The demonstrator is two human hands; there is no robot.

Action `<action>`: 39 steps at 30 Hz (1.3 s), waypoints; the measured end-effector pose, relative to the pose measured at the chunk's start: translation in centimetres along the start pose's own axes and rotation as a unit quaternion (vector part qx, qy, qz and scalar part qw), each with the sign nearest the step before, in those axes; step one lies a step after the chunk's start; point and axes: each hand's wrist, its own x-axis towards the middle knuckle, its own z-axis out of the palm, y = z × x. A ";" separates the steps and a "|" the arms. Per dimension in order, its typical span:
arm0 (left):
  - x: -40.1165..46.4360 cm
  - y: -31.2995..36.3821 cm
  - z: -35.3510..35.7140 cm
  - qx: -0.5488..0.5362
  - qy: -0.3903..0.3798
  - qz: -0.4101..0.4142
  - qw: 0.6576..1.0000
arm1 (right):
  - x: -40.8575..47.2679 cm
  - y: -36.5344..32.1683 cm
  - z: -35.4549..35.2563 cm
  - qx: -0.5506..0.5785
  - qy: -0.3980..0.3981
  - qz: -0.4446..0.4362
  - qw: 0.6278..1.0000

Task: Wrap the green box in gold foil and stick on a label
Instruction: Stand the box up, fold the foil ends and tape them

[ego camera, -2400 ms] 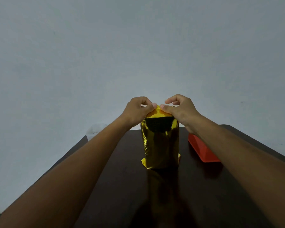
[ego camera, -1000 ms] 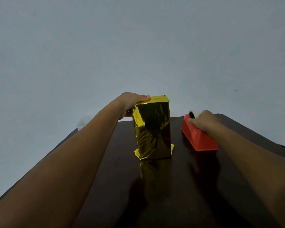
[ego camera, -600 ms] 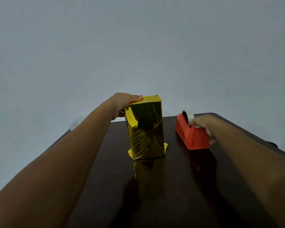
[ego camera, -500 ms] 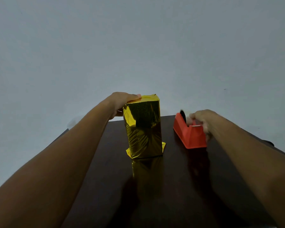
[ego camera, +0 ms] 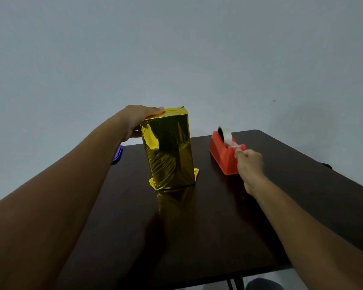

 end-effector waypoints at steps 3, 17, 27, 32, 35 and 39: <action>0.0 0.0 0.2 0.001 0.002 0.003 1.000 | 0.2 0.7 0.1 -0.017 -0.005 -0.006 1.000; 0.2 0.0 0.1 -0.003 -0.004 -0.002 1.000 | 0.3 1.2 0.4 -0.022 0.020 -0.035 0.999; 0.3 -0.1 0.1 0.002 -0.006 0.000 1.000 | 0.4 1.4 0.5 -0.032 0.029 -0.050 0.998; 0.3 -0.1 0.1 0.001 -0.002 0.002 1.000 | 0.0 1.4 0.6 -0.051 0.043 -0.067 0.995; 0.3 -0.1 0.0 0.001 -0.004 0.001 1.000 | -0.1 1.3 0.6 -0.066 0.048 -0.075 0.994; 0.1 0.0 0.1 0.003 0.001 0.002 1.000 | 0.0 1.6 0.6 -0.070 0.052 -0.074 0.993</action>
